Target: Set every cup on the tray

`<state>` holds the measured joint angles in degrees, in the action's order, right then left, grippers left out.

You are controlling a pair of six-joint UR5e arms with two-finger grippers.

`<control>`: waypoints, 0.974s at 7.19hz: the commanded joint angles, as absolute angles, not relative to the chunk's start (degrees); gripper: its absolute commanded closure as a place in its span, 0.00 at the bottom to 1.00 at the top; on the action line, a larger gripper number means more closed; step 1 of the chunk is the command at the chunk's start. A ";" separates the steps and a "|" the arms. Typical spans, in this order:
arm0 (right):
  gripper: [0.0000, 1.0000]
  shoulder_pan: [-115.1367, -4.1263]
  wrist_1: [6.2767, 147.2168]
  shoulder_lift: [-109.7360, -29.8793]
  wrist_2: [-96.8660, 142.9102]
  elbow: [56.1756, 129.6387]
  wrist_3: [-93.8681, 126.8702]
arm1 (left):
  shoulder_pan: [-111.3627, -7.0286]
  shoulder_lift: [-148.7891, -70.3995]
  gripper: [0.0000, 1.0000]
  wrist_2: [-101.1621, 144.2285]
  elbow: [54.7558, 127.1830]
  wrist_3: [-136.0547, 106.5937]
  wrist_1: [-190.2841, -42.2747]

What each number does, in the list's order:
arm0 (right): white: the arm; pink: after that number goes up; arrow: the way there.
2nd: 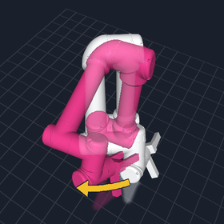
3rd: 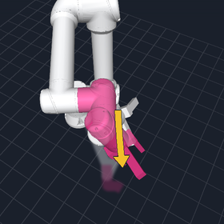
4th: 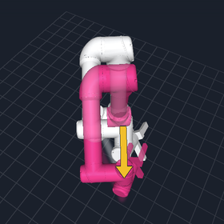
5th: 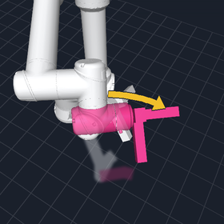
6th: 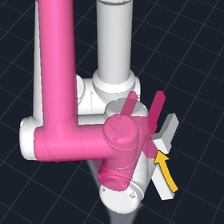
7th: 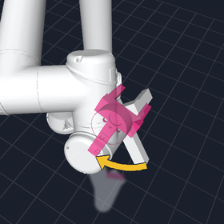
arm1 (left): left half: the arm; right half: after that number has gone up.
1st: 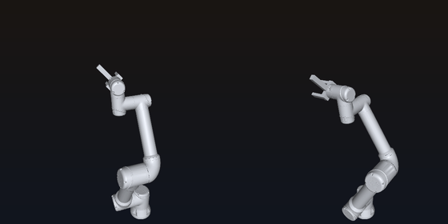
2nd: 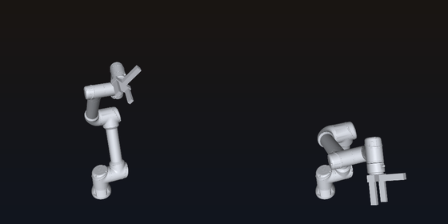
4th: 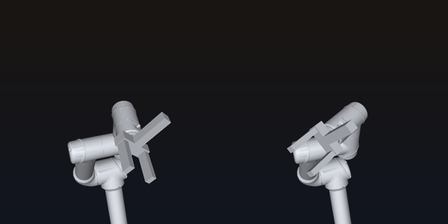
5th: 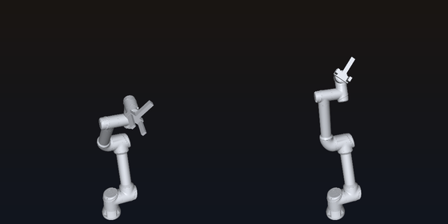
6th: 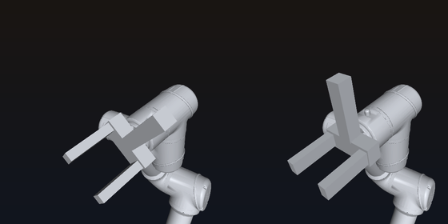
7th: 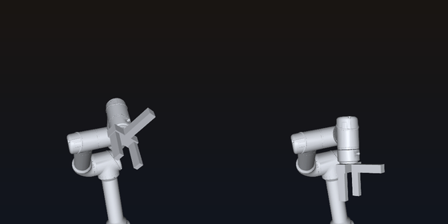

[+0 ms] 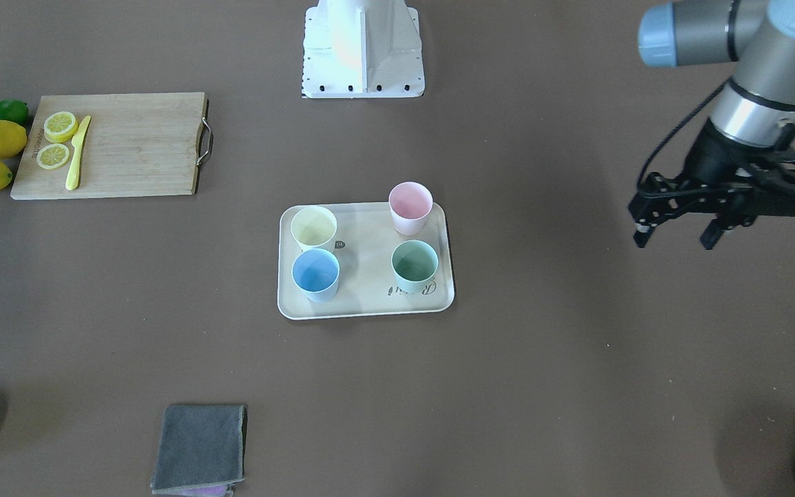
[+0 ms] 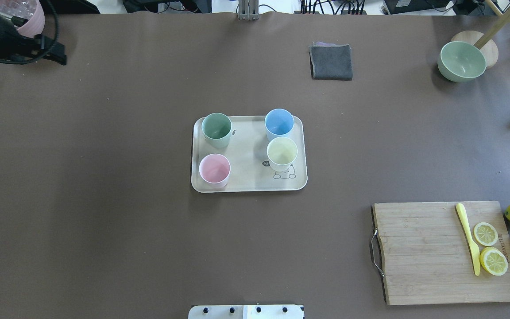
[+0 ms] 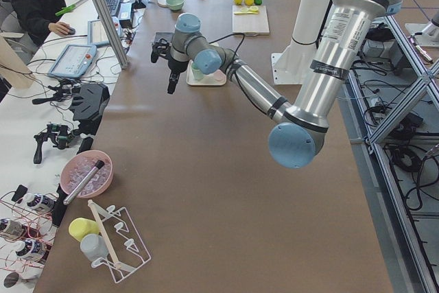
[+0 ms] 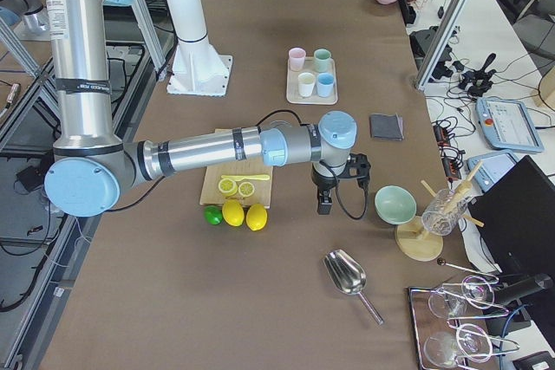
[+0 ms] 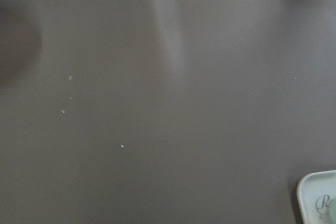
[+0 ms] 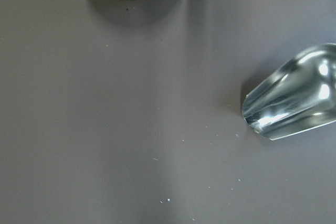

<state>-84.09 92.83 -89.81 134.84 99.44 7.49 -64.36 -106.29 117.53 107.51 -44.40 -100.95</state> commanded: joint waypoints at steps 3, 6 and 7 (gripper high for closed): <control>0.00 -90.34 93.16 -94.04 133.69 97.83 -1.73 | -81.25 -95.28 0.02 126.69 97.24 -22.20 -103.98; 0.00 -92.63 95.08 -92.12 133.86 96.67 -3.08 | -90.86 -92.91 0.02 133.05 92.64 -13.54 -101.62; 0.00 -92.90 100.75 -89.15 133.77 97.81 -2.99 | -91.14 -92.81 0.02 133.07 92.55 -13.45 -99.95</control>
